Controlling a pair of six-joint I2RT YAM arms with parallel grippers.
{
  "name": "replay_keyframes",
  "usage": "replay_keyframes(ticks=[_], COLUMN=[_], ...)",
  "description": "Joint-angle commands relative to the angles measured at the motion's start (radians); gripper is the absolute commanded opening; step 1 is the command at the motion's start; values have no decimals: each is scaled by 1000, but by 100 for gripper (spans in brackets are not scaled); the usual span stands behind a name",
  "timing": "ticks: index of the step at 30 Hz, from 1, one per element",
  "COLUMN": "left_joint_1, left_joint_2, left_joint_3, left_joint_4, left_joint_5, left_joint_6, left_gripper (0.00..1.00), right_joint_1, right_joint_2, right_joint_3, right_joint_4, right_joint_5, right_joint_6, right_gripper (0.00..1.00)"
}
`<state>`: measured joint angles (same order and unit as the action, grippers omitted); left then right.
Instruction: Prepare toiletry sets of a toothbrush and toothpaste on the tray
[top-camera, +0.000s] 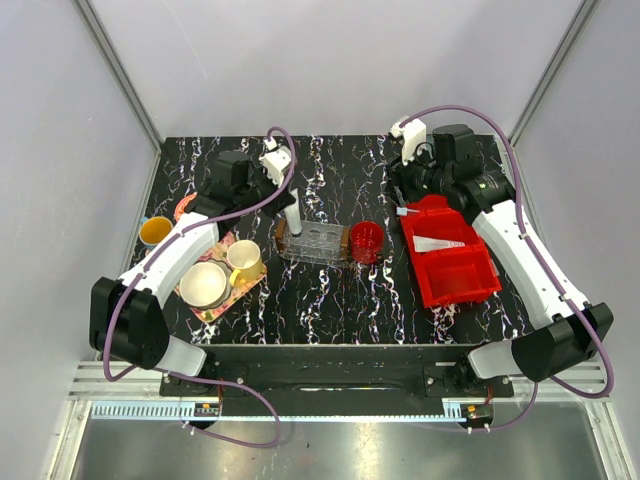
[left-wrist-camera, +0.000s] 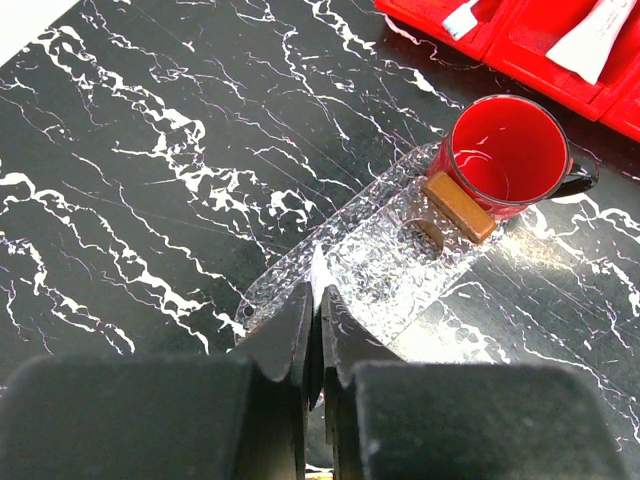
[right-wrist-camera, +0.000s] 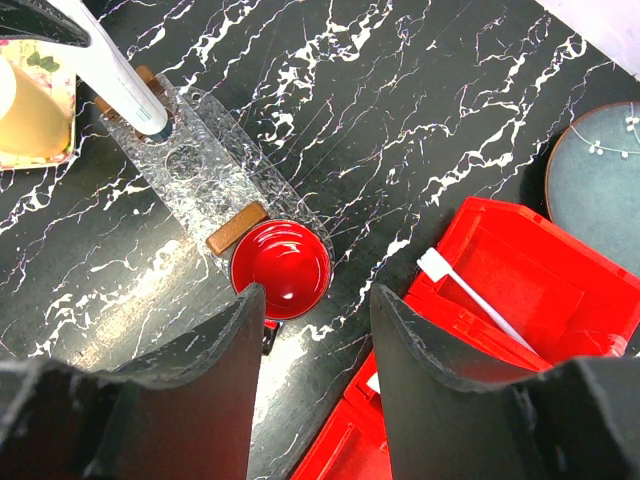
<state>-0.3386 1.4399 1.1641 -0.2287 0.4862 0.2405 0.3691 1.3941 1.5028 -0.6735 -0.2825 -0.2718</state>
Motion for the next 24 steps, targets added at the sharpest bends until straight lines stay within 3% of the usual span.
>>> replay_keyframes(ticks=[1, 24], left_joint_1=[6, 6], left_joint_2=[-4, 22], left_joint_3=[-14, -40], left_joint_4=[77, 118], left_joint_5=[20, 23], left_joint_6=[20, 22], left_gripper=[0, 0], right_joint_1=[-10, -15], right_joint_2=[-33, -38], right_joint_3=[0, -18], right_joint_4=[38, 46], right_joint_5=[-21, -24], right_joint_6=[6, 8], right_gripper=[52, 52])
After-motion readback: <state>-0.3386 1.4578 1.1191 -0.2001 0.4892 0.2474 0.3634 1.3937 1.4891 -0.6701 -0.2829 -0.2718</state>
